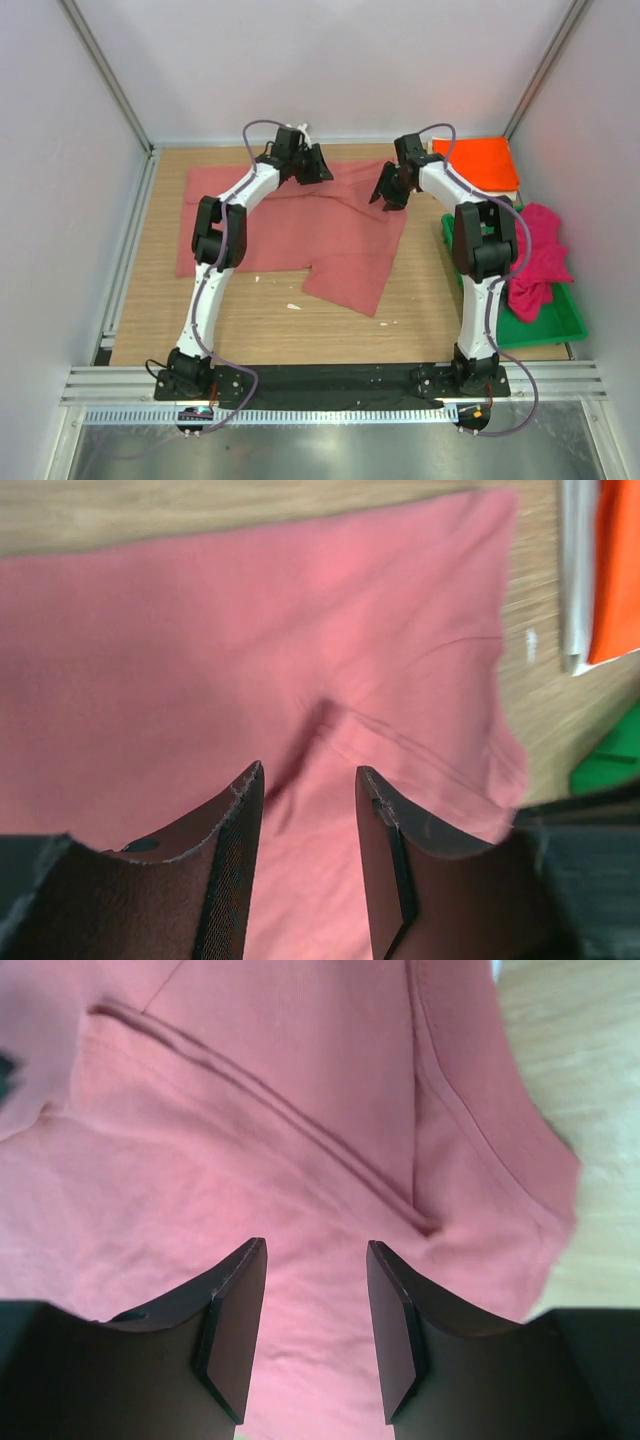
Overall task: Fold and stack the t-shirts
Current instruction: Fold the tshirt
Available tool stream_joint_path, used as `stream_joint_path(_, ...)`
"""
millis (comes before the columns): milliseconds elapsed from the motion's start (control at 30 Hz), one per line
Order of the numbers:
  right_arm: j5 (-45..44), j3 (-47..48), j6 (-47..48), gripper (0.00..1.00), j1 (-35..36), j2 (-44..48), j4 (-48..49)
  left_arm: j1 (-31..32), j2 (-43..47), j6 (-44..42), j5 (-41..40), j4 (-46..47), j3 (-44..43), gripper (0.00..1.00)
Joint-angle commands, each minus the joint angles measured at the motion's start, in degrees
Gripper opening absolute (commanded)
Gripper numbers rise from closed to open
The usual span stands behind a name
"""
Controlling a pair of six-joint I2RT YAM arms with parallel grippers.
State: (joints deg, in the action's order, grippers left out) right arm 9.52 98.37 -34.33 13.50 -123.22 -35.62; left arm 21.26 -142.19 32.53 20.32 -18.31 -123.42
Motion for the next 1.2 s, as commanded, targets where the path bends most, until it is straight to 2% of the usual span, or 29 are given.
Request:
stream_joint_path(0,-1.00,-3.34,0.22,0.51,-0.57,8.07,2.21,0.28,-1.86,0.07,3.15,4.58,-0.26,0.43)
stream_joint_path(133,-0.47,-6.07,0.31,0.51,-1.89,10.97,1.60,0.89,-2.82,1.21,5.78,10.74,0.64,0.44)
stream_joint_path(500,0.06,-12.84,1.19,0.50,-4.09,15.02,3.09,1.51,-4.76,5.26,5.96,16.01,1.16,0.41)
stream_joint_path(1033,2.08,-14.61,-0.48,0.45,-4.88,13.62,5.47,1.68,-7.13,8.68,5.70,18.13,1.86,0.40)
stream_joint_path(1133,2.34,-15.31,-1.00,0.44,-5.06,13.44,6.00,1.95,-7.57,9.30,6.23,19.62,1.86,0.38)
stream_joint_path(1167,2.52,-15.48,-1.09,0.44,-5.15,13.27,6.34,1.86,-7.66,9.48,6.23,19.71,1.95,0.33)
